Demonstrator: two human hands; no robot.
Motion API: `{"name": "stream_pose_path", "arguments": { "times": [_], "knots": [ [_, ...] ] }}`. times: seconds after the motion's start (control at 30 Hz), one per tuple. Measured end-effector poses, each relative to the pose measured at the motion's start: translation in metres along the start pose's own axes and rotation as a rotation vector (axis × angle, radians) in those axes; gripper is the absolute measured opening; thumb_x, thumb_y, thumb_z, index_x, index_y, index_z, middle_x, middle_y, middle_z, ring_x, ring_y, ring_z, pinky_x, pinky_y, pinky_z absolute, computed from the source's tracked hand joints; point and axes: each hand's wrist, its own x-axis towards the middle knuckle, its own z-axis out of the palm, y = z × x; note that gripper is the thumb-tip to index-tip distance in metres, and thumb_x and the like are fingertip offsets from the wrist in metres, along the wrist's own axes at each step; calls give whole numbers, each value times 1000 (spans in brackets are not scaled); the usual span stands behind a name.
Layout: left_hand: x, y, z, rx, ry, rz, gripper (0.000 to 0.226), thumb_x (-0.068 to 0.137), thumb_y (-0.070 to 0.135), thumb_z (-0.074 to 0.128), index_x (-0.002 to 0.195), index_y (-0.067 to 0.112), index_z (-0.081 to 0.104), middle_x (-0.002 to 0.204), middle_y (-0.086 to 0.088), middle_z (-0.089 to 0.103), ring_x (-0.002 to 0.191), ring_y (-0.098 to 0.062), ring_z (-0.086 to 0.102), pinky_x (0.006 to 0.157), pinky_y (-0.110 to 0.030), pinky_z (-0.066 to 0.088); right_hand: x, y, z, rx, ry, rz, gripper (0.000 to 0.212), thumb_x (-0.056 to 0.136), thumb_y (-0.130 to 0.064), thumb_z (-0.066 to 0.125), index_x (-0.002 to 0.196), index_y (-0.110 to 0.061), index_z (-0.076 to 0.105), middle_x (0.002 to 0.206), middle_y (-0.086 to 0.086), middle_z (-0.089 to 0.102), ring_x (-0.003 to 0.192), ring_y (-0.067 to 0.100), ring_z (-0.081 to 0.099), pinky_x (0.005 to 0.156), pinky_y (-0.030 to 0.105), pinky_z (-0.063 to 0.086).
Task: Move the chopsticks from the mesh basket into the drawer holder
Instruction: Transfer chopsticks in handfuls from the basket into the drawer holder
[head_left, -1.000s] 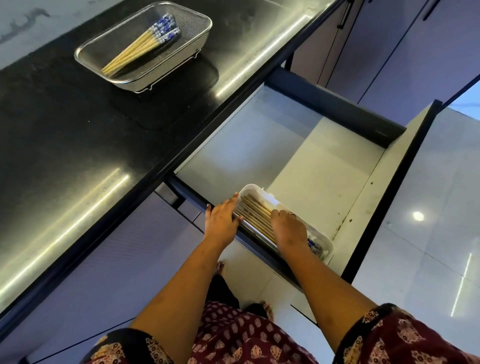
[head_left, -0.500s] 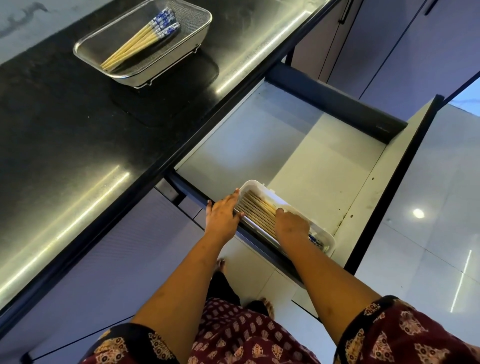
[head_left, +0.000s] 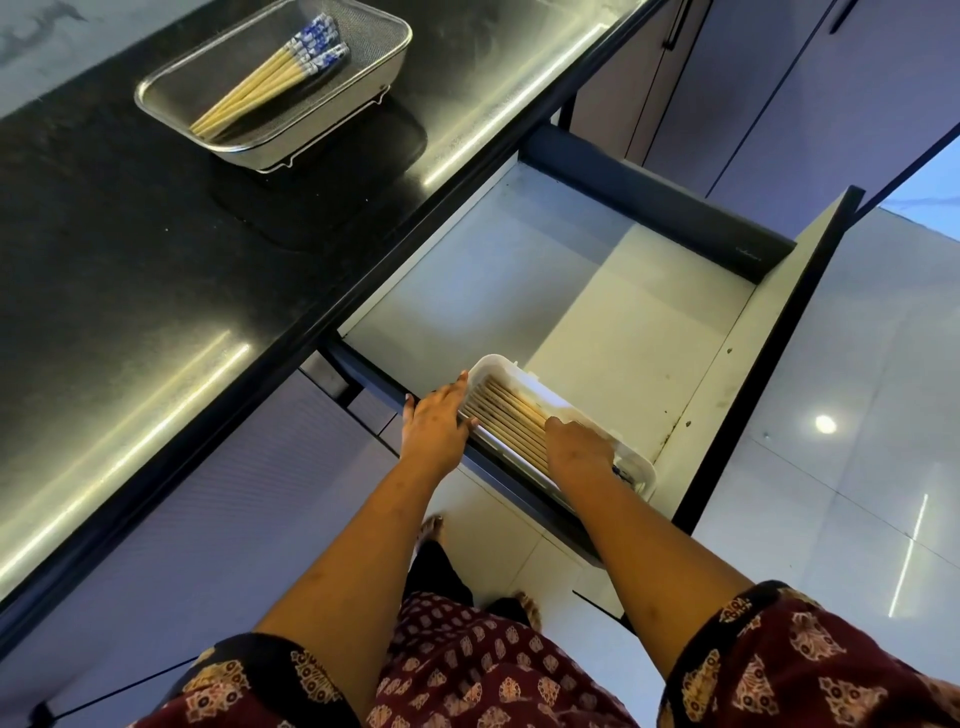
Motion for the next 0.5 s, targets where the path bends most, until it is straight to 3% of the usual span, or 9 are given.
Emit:
{"name": "stream_pose_path", "arguments": {
  "times": [0.17, 0.33, 0.43, 0.5],
  "knots": [
    [-13, 6, 2, -63, 42, -4, 67, 92, 27, 52, 147, 14, 16, 148, -9, 34, 141, -23, 23, 114, -44, 3, -5, 0, -7, 43, -1, -20, 37, 95, -13, 52, 131, -10, 46, 125, 13, 60, 113, 29, 59, 93, 39, 50],
    [-24, 17, -9, -157, 58, -42, 63, 93, 12, 49, 147, 12, 17, 150, -10, 31, 141, -24, 22, 116, -41, 7, -13, -9, -29, 171, 31, -14, 30, 95, -14, 50, 124, -8, 54, 116, 11, 64, 107, 26, 62, 91, 34, 51],
    [-21, 21, -28, -149, 112, -34, 66, 90, 6, 51, 146, 10, 17, 151, -11, 30, 141, -25, 23, 117, -42, 11, -16, -20, -57, 224, 64, -55, 29, 93, -7, 46, 120, -10, 55, 111, 9, 64, 103, 27, 62, 82, 32, 48],
    [-18, 22, -46, -187, 169, -29, 64, 91, 5, 50, 147, 10, 18, 152, -10, 27, 141, -24, 22, 117, -40, 15, -17, -31, -81, 260, 95, -109, 33, 92, -6, 45, 122, -13, 55, 117, 10, 63, 107, 29, 61, 84, 35, 48]
  ]
}}
